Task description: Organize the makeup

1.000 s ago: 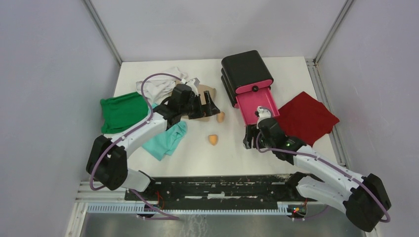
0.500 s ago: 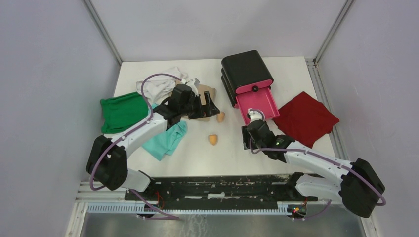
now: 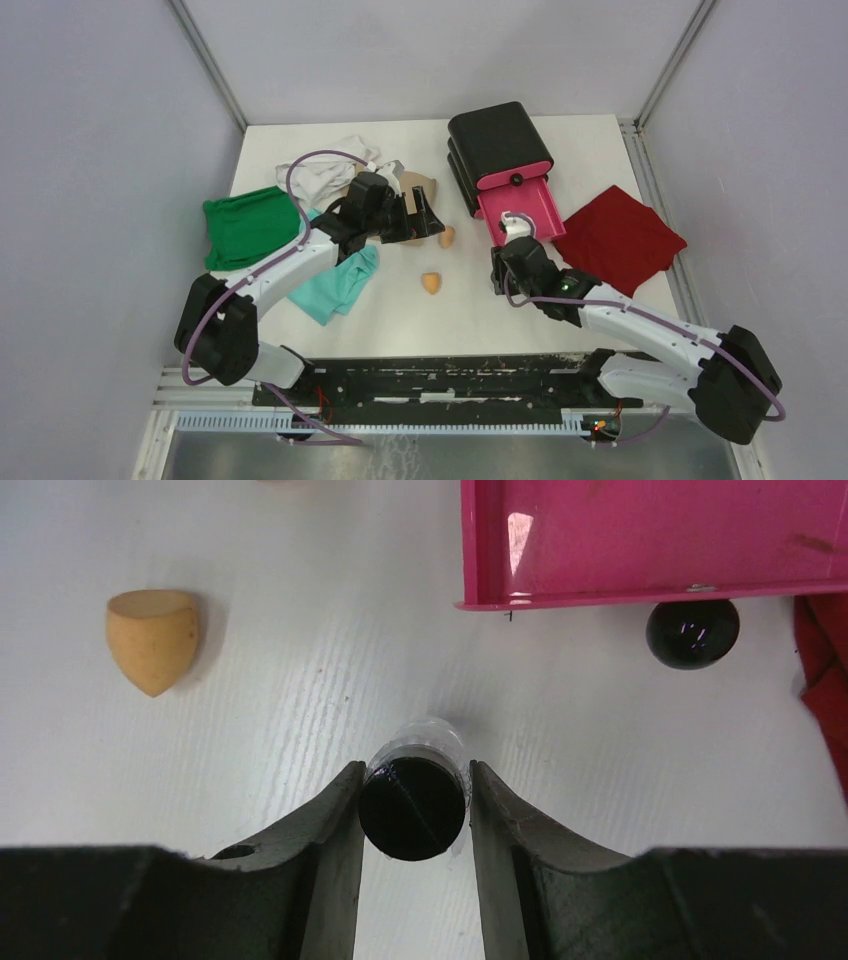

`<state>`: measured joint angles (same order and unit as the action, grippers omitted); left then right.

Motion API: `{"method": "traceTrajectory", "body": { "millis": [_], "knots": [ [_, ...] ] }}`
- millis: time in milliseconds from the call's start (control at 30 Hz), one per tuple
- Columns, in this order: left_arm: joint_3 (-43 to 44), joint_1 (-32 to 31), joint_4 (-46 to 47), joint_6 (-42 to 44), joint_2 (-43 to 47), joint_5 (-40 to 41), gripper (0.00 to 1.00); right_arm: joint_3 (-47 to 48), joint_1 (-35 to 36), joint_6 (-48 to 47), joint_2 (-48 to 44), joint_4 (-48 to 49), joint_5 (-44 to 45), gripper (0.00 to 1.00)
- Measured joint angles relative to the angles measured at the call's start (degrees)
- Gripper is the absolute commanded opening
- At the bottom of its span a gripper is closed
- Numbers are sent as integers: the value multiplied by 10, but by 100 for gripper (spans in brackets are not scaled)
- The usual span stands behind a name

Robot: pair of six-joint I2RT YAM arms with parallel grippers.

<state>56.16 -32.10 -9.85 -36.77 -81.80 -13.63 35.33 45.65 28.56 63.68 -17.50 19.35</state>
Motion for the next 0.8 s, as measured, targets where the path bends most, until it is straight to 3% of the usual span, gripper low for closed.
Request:
{"method": "traceTrajectory", "body": {
  "millis": [267, 400, 567, 800],
  "knots": [
    [0, 0, 0, 0, 0, 0, 99, 95, -20, -25, -78, -63, -18, 13],
    [0, 0, 0, 0, 0, 0, 99, 158, -115, -20, -76, -72, -71, 13],
    [0, 0, 0, 0, 0, 0, 99, 179, -227, 17, -21, -53, -142, 12],
    [-8, 0, -5, 0, 5, 1, 99, 179, -283, 87, 80, -14, -226, 11]
  ]
}}
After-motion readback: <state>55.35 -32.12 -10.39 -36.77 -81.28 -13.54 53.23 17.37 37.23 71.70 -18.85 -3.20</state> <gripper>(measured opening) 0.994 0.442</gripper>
